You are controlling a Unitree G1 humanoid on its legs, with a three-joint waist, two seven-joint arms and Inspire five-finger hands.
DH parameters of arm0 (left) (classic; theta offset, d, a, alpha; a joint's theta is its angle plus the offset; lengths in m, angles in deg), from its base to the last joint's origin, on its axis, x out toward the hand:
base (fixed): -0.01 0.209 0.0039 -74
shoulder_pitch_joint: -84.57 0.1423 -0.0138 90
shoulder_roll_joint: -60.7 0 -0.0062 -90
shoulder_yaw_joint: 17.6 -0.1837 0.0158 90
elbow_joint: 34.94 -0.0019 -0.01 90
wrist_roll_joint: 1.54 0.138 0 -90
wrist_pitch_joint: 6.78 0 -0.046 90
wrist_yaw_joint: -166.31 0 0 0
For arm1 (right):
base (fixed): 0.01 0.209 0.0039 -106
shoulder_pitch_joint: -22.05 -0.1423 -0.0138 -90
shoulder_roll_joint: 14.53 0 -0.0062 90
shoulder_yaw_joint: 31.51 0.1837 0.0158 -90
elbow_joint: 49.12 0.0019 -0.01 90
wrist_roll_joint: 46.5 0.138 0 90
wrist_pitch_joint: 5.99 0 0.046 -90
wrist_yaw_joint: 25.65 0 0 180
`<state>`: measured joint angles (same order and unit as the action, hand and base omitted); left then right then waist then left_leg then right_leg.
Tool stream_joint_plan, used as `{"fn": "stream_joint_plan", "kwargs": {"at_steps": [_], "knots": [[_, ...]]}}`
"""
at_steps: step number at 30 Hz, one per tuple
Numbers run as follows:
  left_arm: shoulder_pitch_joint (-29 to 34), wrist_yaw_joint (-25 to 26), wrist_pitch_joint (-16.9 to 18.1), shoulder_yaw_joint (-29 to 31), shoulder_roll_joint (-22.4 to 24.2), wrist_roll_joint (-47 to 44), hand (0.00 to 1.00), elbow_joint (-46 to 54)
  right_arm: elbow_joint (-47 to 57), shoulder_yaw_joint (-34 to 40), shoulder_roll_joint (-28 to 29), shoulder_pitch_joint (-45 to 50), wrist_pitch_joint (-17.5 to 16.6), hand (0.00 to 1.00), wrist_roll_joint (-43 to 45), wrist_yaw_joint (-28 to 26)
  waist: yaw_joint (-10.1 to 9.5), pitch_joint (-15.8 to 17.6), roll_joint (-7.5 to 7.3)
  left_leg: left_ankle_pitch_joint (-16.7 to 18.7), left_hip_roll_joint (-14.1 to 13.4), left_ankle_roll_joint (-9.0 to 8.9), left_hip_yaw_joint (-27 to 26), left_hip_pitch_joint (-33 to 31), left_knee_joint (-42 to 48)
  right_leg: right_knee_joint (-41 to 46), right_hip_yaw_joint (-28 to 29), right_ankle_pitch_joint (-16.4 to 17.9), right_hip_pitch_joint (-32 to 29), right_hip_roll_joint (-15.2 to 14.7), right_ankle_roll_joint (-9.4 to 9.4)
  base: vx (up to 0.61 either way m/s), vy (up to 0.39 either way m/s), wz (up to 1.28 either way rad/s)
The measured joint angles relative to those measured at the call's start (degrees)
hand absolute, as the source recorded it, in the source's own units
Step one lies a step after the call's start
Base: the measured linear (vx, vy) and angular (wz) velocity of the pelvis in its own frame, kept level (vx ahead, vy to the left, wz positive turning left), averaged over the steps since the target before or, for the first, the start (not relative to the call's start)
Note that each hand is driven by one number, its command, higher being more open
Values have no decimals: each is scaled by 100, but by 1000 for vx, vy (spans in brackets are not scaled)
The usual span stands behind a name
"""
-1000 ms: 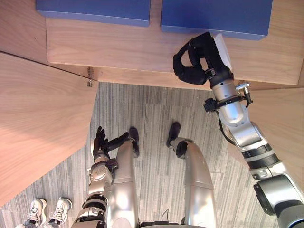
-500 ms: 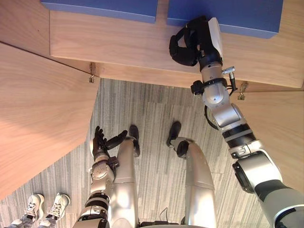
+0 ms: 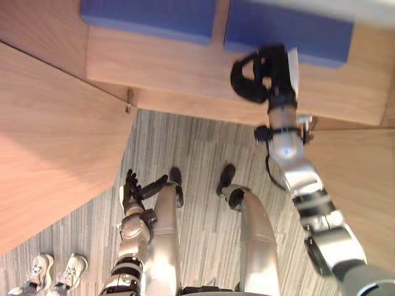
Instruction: Walk over to the cabinet, pick up the folder, carry it to the office cabinet, place the folder inside the office cabinet, then close the office cabinet door
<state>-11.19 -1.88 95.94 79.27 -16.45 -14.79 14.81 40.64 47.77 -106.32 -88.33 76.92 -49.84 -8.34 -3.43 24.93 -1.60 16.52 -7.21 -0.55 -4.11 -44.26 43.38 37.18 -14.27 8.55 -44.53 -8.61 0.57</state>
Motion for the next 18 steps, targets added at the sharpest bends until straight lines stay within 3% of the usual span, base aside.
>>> {"fn": "stream_joint_plan", "kwargs": {"at_steps": [4,7,8,13,18], "knots": [[345,-95,-75,-165,26,148,100,-108,72,22,513,1420,-213,0,131,-425,121,-175,-27,-64,9,0,-178,1020,-697,-742,78,-149,959,126,-115,124,18,-15],[388,-202,-147,-332,-70,222,100,-549,-693,240,943,2063,-255,0,124,-624,208,-420,-87,-243,43,-18,-443,1868,-1443,-1518,258,-432,1681,258,-189,172,20,-33],[455,-249,-211,-368,-68,277,100,-696,-1192,404,1078,2149,-253,100,123,-637,312,-567,-82,-312,65,-39,-547,2170,-1743,-1870,332,-568,1952,306,-227,206,44,-44],[788,-350,-355,-388,-54,567,100,-999,-3205,1717,1437,2425,-164,100,170,-561,533,-1153,4,-493,187,-64,-1150,3519,-2886,-3197,806,-1084,3093,464,-392,155,58,-51],[837,-446,-393,-203,-85,772,100,-1215,-4380,2396,1437,2594,20,100,435,-492,619,-1486,165,-509,271,-66,-1558,4120,-3338,-3861,1167,-1383,3596,517,-478,82,42,-43]]}}
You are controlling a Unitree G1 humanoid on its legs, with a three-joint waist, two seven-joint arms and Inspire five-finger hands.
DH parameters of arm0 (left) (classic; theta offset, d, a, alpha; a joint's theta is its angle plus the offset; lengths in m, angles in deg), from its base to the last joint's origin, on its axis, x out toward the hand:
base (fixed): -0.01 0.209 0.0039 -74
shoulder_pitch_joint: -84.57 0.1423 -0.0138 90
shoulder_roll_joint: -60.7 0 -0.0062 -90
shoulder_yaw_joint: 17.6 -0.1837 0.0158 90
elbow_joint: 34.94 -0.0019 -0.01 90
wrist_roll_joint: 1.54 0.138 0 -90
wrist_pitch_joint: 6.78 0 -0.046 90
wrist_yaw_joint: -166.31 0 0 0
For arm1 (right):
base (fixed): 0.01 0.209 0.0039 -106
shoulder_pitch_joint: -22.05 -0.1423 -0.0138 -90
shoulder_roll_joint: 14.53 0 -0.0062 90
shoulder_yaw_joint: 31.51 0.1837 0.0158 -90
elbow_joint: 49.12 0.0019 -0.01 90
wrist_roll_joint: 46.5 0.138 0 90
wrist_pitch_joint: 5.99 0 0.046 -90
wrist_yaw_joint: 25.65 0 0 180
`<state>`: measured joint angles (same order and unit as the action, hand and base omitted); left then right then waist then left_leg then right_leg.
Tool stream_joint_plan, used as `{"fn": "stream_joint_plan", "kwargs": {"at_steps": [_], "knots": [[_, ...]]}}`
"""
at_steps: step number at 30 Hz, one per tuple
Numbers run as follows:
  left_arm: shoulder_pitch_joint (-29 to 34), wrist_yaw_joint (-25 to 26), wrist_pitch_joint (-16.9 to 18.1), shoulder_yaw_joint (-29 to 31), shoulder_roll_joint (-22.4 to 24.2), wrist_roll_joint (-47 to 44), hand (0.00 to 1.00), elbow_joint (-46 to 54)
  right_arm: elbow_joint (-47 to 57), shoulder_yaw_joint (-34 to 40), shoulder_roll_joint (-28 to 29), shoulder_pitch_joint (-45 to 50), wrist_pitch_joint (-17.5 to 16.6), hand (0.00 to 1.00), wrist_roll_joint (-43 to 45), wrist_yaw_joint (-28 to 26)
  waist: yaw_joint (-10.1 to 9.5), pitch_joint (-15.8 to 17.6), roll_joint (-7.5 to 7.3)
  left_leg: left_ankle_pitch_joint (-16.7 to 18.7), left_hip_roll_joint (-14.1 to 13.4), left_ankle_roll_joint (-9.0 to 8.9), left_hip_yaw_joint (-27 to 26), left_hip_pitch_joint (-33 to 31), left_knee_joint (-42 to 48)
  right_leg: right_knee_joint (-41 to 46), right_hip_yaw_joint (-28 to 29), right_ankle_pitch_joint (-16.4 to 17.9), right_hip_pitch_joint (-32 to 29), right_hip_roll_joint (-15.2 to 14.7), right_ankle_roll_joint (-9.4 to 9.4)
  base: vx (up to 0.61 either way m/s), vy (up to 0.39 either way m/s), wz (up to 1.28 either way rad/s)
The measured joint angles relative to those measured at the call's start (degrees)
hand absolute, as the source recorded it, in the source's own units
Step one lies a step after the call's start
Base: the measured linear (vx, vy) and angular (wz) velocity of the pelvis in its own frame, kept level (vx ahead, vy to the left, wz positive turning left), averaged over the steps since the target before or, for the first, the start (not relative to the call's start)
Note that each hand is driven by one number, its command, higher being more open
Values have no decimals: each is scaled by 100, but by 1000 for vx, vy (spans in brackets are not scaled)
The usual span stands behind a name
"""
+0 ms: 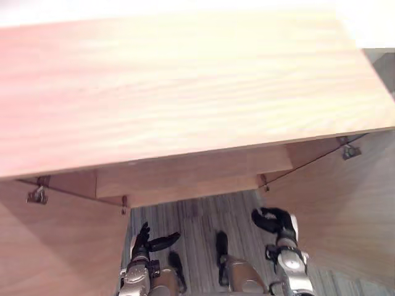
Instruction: Walk over to the cabinet, pick up the folder, carry it to the office cabinet, place the folder inside the office cabinet, then close the office cabinet door
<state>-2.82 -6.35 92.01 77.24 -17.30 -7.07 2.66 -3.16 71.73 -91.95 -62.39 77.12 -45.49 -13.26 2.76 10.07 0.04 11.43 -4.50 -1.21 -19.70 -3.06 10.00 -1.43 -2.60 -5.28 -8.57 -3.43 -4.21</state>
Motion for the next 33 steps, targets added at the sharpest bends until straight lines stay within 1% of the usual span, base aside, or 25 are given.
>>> {"fn": "stream_joint_plan", "kwargs": {"at_steps": [4,7,9,11,14,15,16,18,20,21,23,24,25,26,27,28,30,33], "knots": [[7,-52,-99,33,-7,120,100,-238,-603,355,122,92,63,100,405,-14,44,-159,118,-2,72,3,-225,339,-201,-335,316,-196,252,28,-26,8,14,-42],[13,-96,-123,40,-5,123,100,-387,-779,636,259,106,65,100,846,-27,83,-219,136,-1,88,3,-364,477,-228,-342,511,-231,288,80,-23,-56,-9,-34],[41,-119,-204,42,12,128,100,-436,-790,918,344,120,64,100,1247,-31,140,-238,134,-1,111,4,-454,586,-293,-344,683,-285,294,112,-15,-88,-23,-37],[67,-127,-223,114,70,224,100,-436,-744,1157,374,161,61,100,1589,-13,143,-240,132,1,124,7,-533,642,-309,-346,822,-329,282,131,-1,-117,-19,-38],[196,-130,-228,283,144,236,100,-435,-407,1569,414,249,55,100,2055,61,149,-247,140,22,133,-4,-814,743,-354,-350,1098,-402,227,188,11,-121,-26,-50],[283,-133,-228,340,162,266,100,-433,-59,1761,465,327,47,100,2237,134,179,-253,149,35,131,-1,-953,772,-375,-353,1222,-413,185,217,23,-142,-42,-73],[408,-128,-228,489,223,341,100,-427,407,1939,496,397,-29,100,2387,227,251,-260,160,82,120,-27,-1113,780,-375,-355,1376,-428,124,250,62,-92,-29,-61],[517,-137,-232,505,242,351,100,-419,820,2154,494,408,-86,100,2470,322,298,-269,175,96,102,-37,-1268,790,-373,-357,1515,-444,62,279,91,-43,-26,-51],[558,-134,-232,559,272,352,100,-407,1259,2419,460,378,-184,100,2485,455,297,-284,208,100,83,-36,-1438,822,-354,-349,1680,-470,12,342,115,5,-46,-50],[574,-143,-224,587,311,386,100,-403,1529,2558,338,317,-274,100,2486,532,311,-320,265,115,66,-58,-1549,837,-356,-347,1779,-509,-28,390,79,30,-45,-42],[582,-165,-208,585,328,457,100,-399,1626,2664,134,102,-345,100,2486,560,338,-329,316,119,64,-64,-1620,851,-372,-345,1871,-534,-66,428,66,38,-46,-34],[581,-192,-198,580,327,474,100,-394,1625,2703,-69,-136,-362,100,2541,566,388,-312,353,120,65,-64,-1625,854,-375,-344,1923,-546,-83,446,65,35,-57,-25],[581,-238,-178,524,320,476,100,-388,1625,2699,-301,-384,-397,100,2675,554,421,-283,411,135,72,-82,-1625,853,-375,-344,1980,-557,-108,460,59,18,-47,-23],[581,-251,-166,453,311,477,100,-378,1624,2699,-416,-505,-417,100,2700,548,432,-262,448,139,78,-82,-1626,852,-375,-344,2001,-560,-116,465,54,4,-40,-21],[579,-275,-149,352,316,477,100,-349,1622,2697,-658,-735,-451,100,2707,529,446,-217,528,147,96,-79,-1625,849,-375,-345,2047,-568,-136,465,43,-4,-27,-15],[579,-285,-139,315,323,475,100,-333,1620,2689,-780,-842,-459,100,2708,515,443,-193,571,154,105,-78,-1624,848,-375,-345,2073,-571,-146,467,37,-12,-28,-18],[580,-299,-90,137,305,468,100,-298,1560,2641,-1219,-1241,-468,100,2712,454,442,-103,737,170,149,-61,-1618,825,-374,-346,2127,-581,-188,462,16,-19,-19,-12],[592,-307,-51,-57,252,438,100,-232,1201,2498,-1701,-1557,-502,100,2909,374,454,-39,840,173,157,-56,-1590,767,-374,-348,2143,-588,-247,443,-2,-20,-38,-3]]}}
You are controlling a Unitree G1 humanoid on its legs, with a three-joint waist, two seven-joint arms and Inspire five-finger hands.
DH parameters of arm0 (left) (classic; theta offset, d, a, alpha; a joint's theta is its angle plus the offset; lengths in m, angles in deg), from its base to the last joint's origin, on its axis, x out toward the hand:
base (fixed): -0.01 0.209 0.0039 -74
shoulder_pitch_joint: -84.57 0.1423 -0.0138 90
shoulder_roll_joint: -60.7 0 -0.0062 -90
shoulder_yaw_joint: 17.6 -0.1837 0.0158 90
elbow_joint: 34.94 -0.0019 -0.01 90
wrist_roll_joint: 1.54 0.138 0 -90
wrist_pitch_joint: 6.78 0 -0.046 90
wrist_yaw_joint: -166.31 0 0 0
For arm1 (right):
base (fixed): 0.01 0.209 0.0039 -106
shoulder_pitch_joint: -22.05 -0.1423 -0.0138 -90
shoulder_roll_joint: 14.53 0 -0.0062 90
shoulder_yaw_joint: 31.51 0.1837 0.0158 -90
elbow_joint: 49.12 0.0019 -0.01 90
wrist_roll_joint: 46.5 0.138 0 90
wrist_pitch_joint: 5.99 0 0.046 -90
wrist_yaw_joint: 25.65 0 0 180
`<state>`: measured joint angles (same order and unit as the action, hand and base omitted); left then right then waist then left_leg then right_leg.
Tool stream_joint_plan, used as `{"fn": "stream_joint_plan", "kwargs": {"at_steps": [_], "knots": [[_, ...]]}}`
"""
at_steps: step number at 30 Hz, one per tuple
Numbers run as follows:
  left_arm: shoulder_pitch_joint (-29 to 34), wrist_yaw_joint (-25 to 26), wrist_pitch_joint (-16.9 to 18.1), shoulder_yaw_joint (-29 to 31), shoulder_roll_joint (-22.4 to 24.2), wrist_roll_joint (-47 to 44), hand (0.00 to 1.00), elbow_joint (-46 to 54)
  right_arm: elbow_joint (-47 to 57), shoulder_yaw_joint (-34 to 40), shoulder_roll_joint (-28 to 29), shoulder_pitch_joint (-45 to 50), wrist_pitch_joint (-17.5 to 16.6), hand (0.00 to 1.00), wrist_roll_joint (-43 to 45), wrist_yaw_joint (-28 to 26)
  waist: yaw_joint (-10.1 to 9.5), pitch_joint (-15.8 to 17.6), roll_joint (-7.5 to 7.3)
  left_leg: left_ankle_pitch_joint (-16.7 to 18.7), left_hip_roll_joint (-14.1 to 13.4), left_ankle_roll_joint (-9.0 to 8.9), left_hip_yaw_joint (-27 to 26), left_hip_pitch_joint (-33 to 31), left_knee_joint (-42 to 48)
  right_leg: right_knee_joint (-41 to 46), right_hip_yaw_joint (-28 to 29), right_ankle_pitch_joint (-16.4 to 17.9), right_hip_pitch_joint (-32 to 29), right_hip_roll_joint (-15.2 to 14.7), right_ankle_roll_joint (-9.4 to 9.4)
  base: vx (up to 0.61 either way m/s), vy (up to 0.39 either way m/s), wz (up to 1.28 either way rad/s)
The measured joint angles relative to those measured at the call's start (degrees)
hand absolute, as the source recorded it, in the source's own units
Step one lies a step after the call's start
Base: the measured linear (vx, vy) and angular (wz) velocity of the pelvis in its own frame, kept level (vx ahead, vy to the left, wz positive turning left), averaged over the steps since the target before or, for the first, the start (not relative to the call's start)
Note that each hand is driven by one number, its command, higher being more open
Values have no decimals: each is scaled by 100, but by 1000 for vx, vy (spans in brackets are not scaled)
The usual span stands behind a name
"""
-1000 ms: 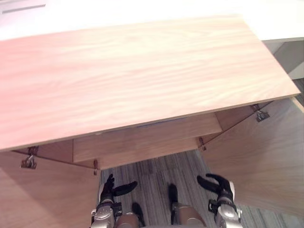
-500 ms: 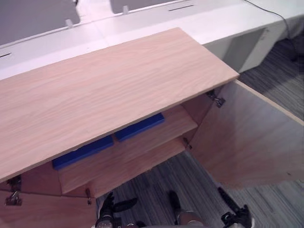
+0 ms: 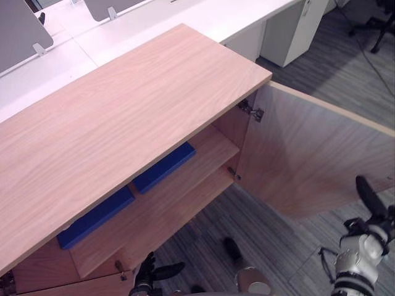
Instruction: Walk over to the cabinet, pick up the folder, carry it to the office cabinet, place the folder inside the office cabinet, then close the office cabinet door
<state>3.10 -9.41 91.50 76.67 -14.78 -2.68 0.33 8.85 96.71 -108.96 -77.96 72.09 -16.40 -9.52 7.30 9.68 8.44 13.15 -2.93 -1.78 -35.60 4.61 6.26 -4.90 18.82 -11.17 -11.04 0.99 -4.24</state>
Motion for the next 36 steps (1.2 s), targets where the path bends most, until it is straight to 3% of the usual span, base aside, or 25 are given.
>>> {"fn": "stream_joint_plan", "kwargs": {"at_steps": [3,7,12,26,29,36], "knots": [[10,-44,44,-232,-28,-4,100,2,-420,-267,-406,-148,1,100,32,-60,38,66,58,7,12,13,20,-15,2,-13,6,11,-21,-9,-14,-12,-44,-2],[35,-65,84,-437,-43,-7,100,-8,-656,-528,-696,-290,5,100,30,-285,185,129,100,21,30,36,54,-125,53,-28,9,32,-119,-37,-41,1,-30,-1],[35,-71,99,-474,-64,-7,100,-11,-700,-774,-893,-303,6,100,25,-344,214,159,114,38,30,52,276,-177,96,-29,-12,25,-152,-38,-22,15,-47,-1],[22,-89,106,-473,-78,252,100,-11,1396,-1948,-852,1390,51,100,-563,-427,391,260,29,55,-139,25,351,-200,225,-2,-355,14,-142,37,5,-3,-70,-1],[-44,-87,108,-472,-122,345,100,-63,1765,-2121,-701,1778,101,100,-572,-432,393,250,-56,66,-199,6,351,-147,274,-2,-479,10,-88,66,4,-27,-86,-9],[-270,-48,66,-457,-365,564,100,-220,3636,-3019,293,3760,273,100,-740,-691,418,199,-551,173,-372,-70,352,-215,537,3,-651,-106,-90,156,162,-56,-105,-12]]}}
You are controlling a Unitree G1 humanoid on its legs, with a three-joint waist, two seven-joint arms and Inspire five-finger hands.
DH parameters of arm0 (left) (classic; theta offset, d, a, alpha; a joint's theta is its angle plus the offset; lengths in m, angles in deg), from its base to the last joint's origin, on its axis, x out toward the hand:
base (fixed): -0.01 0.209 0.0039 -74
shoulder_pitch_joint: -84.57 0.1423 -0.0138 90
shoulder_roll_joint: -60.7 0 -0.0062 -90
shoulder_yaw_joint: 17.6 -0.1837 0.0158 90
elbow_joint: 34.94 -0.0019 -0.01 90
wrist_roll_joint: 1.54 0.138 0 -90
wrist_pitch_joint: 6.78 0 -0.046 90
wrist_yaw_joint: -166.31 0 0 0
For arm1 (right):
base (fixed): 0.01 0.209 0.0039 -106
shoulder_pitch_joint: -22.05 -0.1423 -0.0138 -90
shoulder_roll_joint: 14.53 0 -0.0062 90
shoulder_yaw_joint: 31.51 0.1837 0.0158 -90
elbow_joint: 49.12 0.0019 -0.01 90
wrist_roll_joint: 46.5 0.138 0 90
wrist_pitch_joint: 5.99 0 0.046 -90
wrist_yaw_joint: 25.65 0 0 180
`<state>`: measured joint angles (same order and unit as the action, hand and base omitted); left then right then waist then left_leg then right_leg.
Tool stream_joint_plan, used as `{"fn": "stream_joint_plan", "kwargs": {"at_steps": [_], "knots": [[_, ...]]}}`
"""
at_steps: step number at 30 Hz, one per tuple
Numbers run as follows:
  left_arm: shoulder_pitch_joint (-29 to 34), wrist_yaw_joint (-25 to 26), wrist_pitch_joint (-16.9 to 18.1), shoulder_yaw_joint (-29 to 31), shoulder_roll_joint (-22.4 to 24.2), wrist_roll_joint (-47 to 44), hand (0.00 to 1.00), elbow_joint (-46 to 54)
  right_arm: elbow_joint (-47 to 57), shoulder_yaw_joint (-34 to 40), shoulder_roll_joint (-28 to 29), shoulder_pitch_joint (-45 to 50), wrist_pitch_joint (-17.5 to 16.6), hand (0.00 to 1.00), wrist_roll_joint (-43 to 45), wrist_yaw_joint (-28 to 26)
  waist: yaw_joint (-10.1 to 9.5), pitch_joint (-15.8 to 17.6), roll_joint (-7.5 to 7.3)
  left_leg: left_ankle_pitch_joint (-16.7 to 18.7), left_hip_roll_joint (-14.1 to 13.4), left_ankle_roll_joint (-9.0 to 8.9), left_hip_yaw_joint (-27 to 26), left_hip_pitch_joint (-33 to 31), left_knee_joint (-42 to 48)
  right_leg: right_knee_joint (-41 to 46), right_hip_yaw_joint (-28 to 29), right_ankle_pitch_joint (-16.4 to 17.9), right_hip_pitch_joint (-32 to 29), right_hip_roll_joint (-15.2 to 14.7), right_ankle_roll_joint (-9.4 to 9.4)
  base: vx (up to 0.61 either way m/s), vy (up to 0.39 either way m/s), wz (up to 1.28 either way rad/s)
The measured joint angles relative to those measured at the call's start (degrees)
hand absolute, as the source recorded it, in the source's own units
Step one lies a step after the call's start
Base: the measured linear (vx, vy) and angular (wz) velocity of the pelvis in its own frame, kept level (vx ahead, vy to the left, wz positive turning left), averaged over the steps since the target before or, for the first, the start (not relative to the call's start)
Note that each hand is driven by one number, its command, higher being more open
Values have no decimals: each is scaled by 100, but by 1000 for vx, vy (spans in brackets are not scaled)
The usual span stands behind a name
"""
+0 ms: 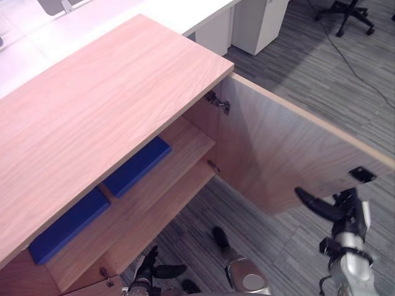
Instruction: Walk over to the cabinet, pick up the folder, carry it to the office cabinet, place the folder inside the office cabinet, then close the office cabinet door
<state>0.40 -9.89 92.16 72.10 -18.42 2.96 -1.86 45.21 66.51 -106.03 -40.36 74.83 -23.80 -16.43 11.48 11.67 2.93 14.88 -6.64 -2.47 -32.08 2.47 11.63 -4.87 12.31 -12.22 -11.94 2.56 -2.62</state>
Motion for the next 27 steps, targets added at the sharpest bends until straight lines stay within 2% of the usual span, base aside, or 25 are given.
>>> {"fn": "stream_joint_plan", "kwargs": {"at_steps": [4,7,10,11,12,13,15,16,18,20,22,26,27], "knots": [[-113,0,-40,36,-17,56,100,-32,738,-685,367,1006,41,100,-36,-383,57,-58,-231,128,-90,0,0,-101,304,1,24,-68,4,16,10,-63,-60,-4],[-145,0,-87,49,-82,127,100,-42,966,-1060,427,1402,103,100,-69,-627,57,-107,-360,162,-128,-2,-4,-141,457,5,36,-78,17,15,-1,-52,-23,-4],[-258,-2,-126,48,-302,127,100,-159,991,-1532,340,1541,221,100,-271,-868,25,-101,-662,244,-184,43,2,-156,665,115,45,-78,32,18,-5,-74,-23,-2],[-304,-5,-156,47,-408,128,100,-177,996,-1752,191,1541,283,100,-298,-949,-27,-99,-788,271,-212,57,15,-166,745,167,43,-48,35,23,-12,-84,-27,5],[-383,-7,-201,46,-479,128,100,-186,1015,-1938,-23,1514,353,100,-401,-1019,-114,-97,-851,275,-265,71,83,-208,774,188,-22,128,38,40,-84,-84,-36,11],[-425,-13,-210,44,-510,128,100,-186,1038,-2029,-144,1473,391,100,-430,-1069,-161,-91,-856,274,-310,78,129,-232,784,232,-97,162,30,58,-77,-51,-37,29],[-502,-23,-240,18,-696,136,100,-169,1052,-2604,-744,1243,641,100,-449,-1365,-378,-120,-1064,308,-362,72,390,-287,981,606,-351,202,37,18,-19,1,-18,47],[-503,-32,-251,10,-742,136,100,-158,1053,-2777,-916,1081,721,100,-486,-1461,-415,-151,-1110,307,-375,69,475,-330,1011,584,-425,221,58,18,-10,6,-33,55],[-644,-62,-297,-12,-777,133,100,-98,1052,-3331,-1133,71,1016,100,-517,-1609,-715,-177,-1188,272,-419,69,795,-612,1134,371,-673,311,86,-20,-21,-15,-58,64],[-698,-40,-323,-9,-709,101,100,27,1049,-3563,-1065,-790,1138,100,-575,-1584,-879,-131,-1143,252,-425,43,1114,-881,1295,276,-908,303,98,-64,-19,-29,-28,81],[-693,17,-346,18,-657,88,100,39,915,-3594,-758,-1592,1234,100,-641,-1538,-1048,-90,-1120,251,-429,16,1390,-1060,1424,259,-1196,269,121,-115,-14,-30,0,81],[-691,197,-461,355,-487,-237,100,78,-25,-3242,123,-3129,1249,100,-1051,-1007,-1353,-15,-1046,249,-409,40,1958,-1474,1658,207,-1731,64,130,-179,107,20,34,68],[-604,286,-465,550,-442,-346,100,152,-222,-2911,143,-3141,1248,100,-1120,-682,-1331,2,-1039,239,-389,54,2070,-1528,1656,199,-1846,48,138,-190,128,39,56,35]]}}
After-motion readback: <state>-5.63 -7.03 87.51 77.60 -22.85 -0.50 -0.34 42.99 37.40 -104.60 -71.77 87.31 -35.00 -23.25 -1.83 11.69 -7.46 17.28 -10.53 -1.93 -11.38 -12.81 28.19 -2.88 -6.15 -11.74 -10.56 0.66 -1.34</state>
